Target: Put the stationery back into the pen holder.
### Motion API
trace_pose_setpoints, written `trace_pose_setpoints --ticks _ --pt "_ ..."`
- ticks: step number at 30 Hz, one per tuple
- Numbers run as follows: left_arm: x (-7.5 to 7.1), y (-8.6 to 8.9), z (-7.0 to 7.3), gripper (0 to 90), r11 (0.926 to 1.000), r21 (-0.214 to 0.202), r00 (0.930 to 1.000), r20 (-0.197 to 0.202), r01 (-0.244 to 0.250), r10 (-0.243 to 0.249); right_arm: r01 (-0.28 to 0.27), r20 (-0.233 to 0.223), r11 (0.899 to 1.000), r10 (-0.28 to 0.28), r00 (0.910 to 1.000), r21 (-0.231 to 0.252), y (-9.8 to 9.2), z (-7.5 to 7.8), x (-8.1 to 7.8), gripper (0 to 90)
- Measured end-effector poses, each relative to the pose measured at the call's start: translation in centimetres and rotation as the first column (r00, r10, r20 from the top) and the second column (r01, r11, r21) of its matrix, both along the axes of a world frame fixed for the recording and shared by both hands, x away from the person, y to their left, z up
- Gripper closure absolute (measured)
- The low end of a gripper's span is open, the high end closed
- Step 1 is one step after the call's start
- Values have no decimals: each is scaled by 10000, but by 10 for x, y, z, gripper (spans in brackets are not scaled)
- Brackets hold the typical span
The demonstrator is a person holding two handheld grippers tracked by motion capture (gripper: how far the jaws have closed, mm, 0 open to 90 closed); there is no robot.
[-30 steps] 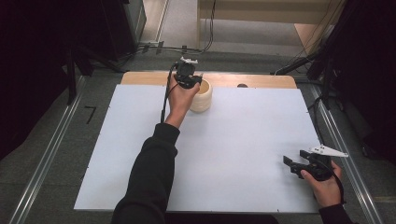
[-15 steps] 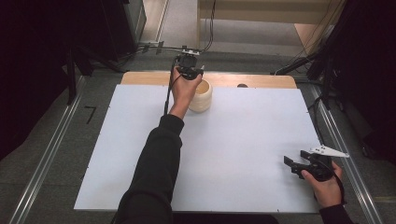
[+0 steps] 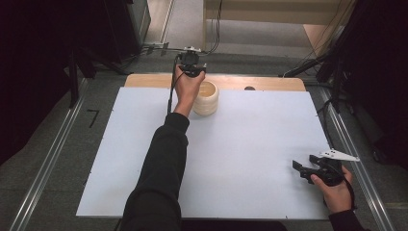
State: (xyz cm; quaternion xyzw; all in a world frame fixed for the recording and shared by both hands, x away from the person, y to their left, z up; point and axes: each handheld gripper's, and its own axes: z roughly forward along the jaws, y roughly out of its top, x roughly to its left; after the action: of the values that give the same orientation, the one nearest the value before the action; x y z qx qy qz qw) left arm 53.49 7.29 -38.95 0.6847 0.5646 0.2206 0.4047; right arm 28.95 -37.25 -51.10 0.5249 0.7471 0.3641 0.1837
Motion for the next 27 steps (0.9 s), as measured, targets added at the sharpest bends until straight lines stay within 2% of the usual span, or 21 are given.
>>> trace_pose_setpoints --ticks 4,15,27 --pt "2 -4 -2 816 10000 84 10000 8 49 -50 -13 9 10000 13 10000 20 0 0 0 193" --pt "9 -11 -2 816 10000 -43 9998 176 43 -42 29 6 10000 -29 10000 59 -2 0 -1 193" --pt "11 -8 0 813 9985 -496 9986 457 -229 251 7 0 10000 -7 10000 47 -2 0 0 194"
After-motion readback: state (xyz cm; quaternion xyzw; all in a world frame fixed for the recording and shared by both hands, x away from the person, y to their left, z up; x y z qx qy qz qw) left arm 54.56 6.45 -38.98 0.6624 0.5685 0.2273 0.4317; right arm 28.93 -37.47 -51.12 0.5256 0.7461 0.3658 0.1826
